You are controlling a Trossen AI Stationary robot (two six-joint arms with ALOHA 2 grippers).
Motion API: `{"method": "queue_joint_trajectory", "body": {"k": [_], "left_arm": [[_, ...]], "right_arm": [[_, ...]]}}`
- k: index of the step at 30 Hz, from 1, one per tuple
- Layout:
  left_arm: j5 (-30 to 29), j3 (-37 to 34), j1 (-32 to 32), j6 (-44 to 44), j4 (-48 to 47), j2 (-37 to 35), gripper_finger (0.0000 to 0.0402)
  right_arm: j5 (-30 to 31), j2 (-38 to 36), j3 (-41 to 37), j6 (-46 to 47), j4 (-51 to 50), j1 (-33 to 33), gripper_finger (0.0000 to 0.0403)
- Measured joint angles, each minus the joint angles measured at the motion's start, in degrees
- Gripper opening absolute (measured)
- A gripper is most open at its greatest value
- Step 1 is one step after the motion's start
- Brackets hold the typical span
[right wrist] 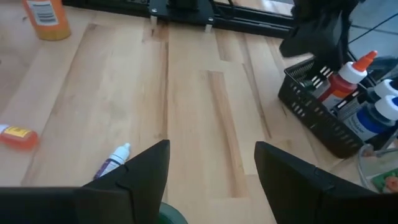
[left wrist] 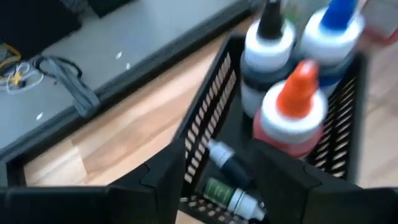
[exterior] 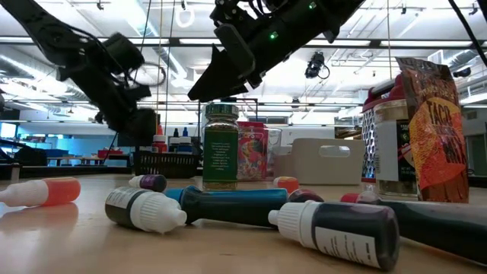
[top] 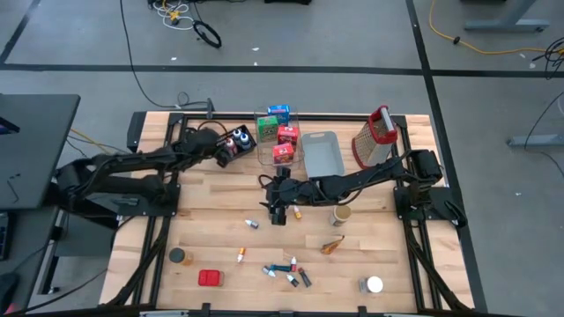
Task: Pick & Place Kitchen Items
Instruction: Put the small violet food coloring bottle into the black bin
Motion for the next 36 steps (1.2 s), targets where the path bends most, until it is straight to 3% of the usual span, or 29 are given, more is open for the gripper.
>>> {"method": "queue_joint_trajectory", "body": {"k": [4,7,9,14,17,22,28,36], "left_arm": [[0.50,0.02,-1.43,0.11,-2.84,-7.73,0.0189],[4.54,0.02,-2.83,0.10,-4.94,-14.36,0.0189],[9.94,0.02,-3.79,0.30,-5.77,-18.40,0.0189],[30.40,0.02,-7.05,2.50,-6.20,-24.18,0.0189],[37.40,0.02,-10.72,1.45,-6.25,-24.31,0.0189],[38.13,0.02,-19.78,1.39,-5.28,-21.30,0.0190],[36.75,0.02,-30.17,2.30,3.39,-14.86,0.0190],[32.54,0.04,-37.11,4.24,13.42,-1.95,0.0190]], "right_arm": [[0.07,0.00,0.00,0.02,0.12,0.68,0.0247],[0.03,0.00,0.00,0.02,0.20,1.40,0.0247],[0.03,0.00,0.01,0.02,0.25,2.08,0.0247],[0.44,-2.03,0.52,0.02,-1.31,5.23,0.0247],[2.07,-3.83,1.05,0.81,-2.96,7.22,0.0247],[6.97,-5.42,1.03,8.35,-10.84,9.41,0.0247],[6.52,-6.16,1.03,19.90,-23.55,11.52,0.0247],[8.85,-5.95,1.03,30.80,-34.72,11.46,0.0247]]}}
